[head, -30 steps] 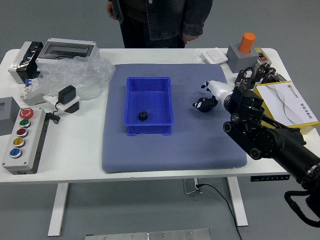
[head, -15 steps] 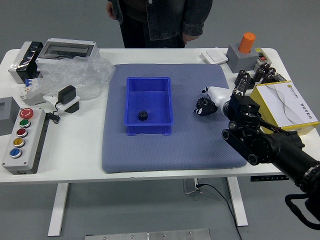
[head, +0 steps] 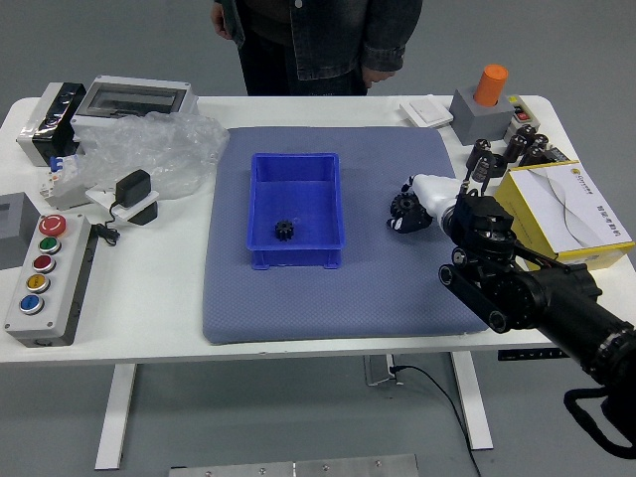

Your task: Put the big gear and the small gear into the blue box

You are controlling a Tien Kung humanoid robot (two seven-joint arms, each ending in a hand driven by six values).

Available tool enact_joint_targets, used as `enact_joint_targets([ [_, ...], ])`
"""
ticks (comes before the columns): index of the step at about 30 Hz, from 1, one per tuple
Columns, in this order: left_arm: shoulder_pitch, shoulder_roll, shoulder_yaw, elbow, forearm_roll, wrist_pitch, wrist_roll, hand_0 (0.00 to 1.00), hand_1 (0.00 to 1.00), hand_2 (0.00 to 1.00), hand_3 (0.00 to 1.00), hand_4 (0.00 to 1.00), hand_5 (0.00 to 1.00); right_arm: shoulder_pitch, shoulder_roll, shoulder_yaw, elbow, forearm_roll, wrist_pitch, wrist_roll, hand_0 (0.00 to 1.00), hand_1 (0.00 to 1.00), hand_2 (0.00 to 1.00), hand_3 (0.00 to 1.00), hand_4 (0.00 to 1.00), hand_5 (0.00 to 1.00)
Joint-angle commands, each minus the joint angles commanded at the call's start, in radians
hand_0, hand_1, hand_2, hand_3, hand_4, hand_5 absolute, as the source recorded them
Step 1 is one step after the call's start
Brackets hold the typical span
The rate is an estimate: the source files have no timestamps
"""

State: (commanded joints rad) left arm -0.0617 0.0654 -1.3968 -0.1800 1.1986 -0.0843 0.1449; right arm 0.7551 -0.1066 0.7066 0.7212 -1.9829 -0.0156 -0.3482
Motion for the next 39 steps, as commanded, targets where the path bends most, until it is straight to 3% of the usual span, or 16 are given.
enact_joint_targets([
  [2,0.0,0.0,0.001,0.0,0.0,0.0,0.0,0.733,0.681,0.71,0.706,0.427,0.024,-0.001,0.002,-0.004,-0.005,-0.003,-0.007,0.003,0.616,0.541,0.61,0.671,0.708,0.403],
  [8,0.0,-0.001,0.002,0.0,0.001,0.0,0.0,0.733,0.681,0.71,0.706,0.427,0.024,-0.002,0.004,-0.009,-0.016,-0.008,-0.028,0.014,0.616,0.541,0.61,0.671,0.708,0.403],
  [9,0.0,-0.001,0.002,0.0,0.001,0.0,0.001,0.733,0.682,0.707,0.703,0.425,0.025,-0.002,0.004,-0.009,-0.018,-0.008,-0.033,0.017,0.625,0.5,0.562,0.642,0.642,0.377],
  [13,0.0,-0.002,0.002,0.0,0.003,0.0,0.001,0.733,0.682,0.707,0.703,0.425,0.025,-0.003,0.004,-0.011,-0.022,-0.008,-0.052,0.03,0.625,0.5,0.562,0.642,0.642,0.377],
  [14,0.0,-0.002,0.002,0.0,0.003,0.0,0.001,0.733,0.683,0.707,0.702,0.423,0.026,-0.003,0.004,-0.011,-0.023,-0.009,-0.056,0.032,0.679,0.488,0.532,0.633,0.525,0.318],
  [31,0.001,-0.001,0.004,0.0,0.002,0.0,0.0,0.733,0.683,0.706,0.702,0.421,0.025,-0.009,0.0,0.002,-0.012,-0.024,-0.087,0.045,0.687,0.48,0.522,0.622,0.542,0.224],
  [32,0.001,-0.001,0.004,0.0,0.002,0.0,0.0,0.733,0.683,0.706,0.702,0.421,0.025,-0.01,-0.001,0.007,-0.007,-0.026,-0.088,0.044,0.689,0.484,0.523,0.625,0.538,0.186],
  [39,0.0,0.001,0.005,0.0,-0.001,0.0,-0.001,0.733,0.683,0.706,0.702,0.42,0.025,-0.014,-0.019,0.05,0.065,-0.051,-0.092,0.028,0.69,0.485,0.523,0.625,0.54,0.171],
])
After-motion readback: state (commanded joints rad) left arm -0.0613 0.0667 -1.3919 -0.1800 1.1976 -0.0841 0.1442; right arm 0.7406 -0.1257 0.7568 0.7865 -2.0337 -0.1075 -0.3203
